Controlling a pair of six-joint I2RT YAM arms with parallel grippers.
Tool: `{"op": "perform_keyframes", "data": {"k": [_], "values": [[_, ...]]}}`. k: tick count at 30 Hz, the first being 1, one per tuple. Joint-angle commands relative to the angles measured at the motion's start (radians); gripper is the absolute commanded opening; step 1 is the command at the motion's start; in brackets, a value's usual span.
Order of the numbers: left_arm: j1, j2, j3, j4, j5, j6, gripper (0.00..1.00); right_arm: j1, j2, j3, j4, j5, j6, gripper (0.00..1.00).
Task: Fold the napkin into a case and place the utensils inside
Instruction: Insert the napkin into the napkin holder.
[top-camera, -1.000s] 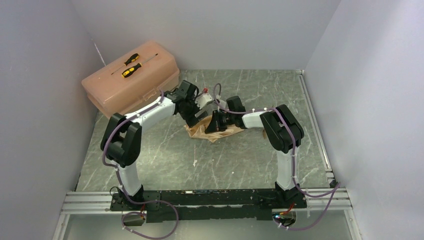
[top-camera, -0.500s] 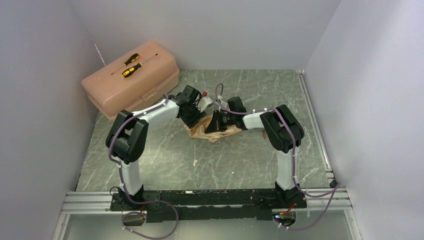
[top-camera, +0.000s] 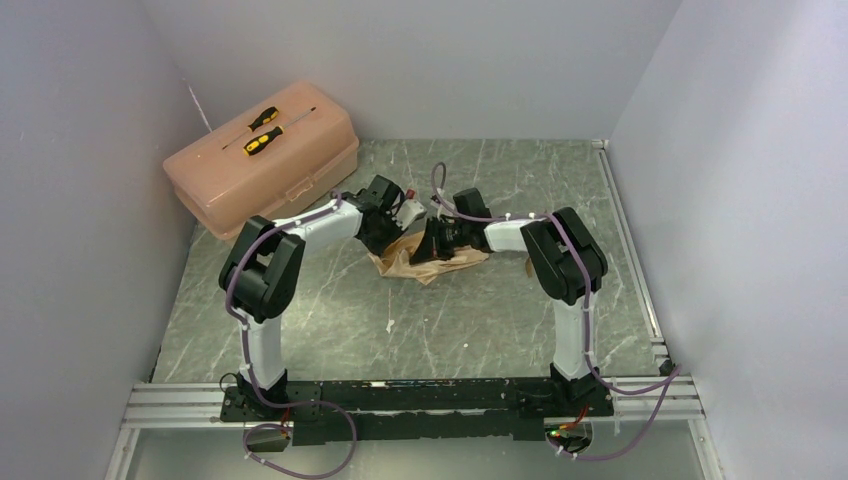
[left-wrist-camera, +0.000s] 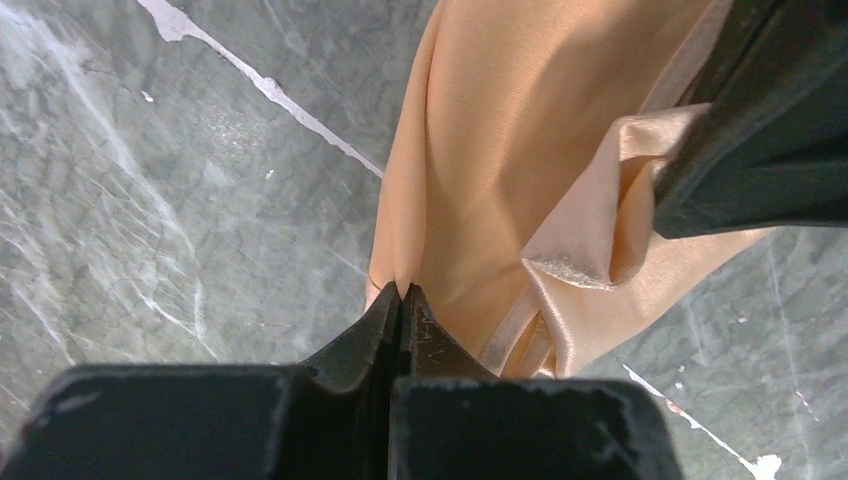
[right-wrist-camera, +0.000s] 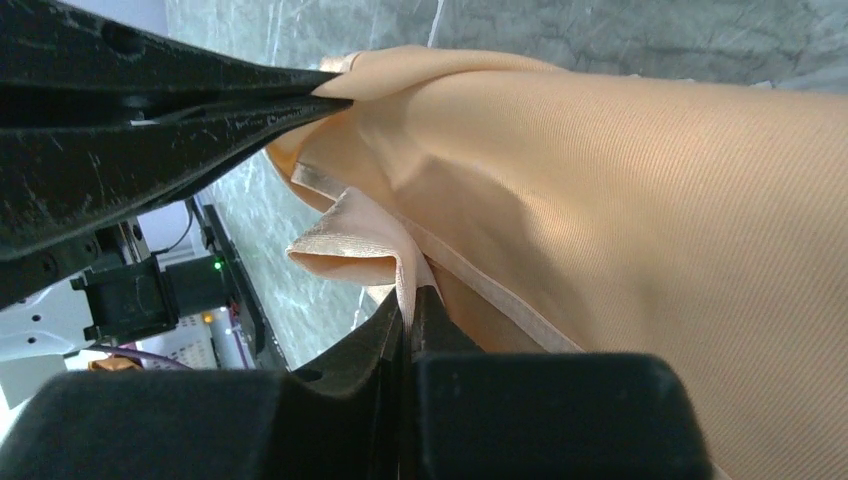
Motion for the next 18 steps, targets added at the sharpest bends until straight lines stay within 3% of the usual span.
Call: {"op": "perform_keyframes", "data": {"k": [1, 8, 18], "values": [[-0.011, -0.010, 0.057, -0.033, 0.056, -0.039, 0.03, -0.003, 0.004, 0.061, -0.078, -0.002, 0.012, 0.06], [-0.057, -0.037, 0.098, -0.046, 0.042, -0.004, 0.03, -0.004, 0.028, 0.150, -0.260, 0.042, 0.027, 0.00], [-0.124, -0.089, 0.046, 0.017, -0.015, 0.081, 0.03, 0.040, 0.106, 0.284, -0.423, 0.083, 0.000, 0.00]]}}
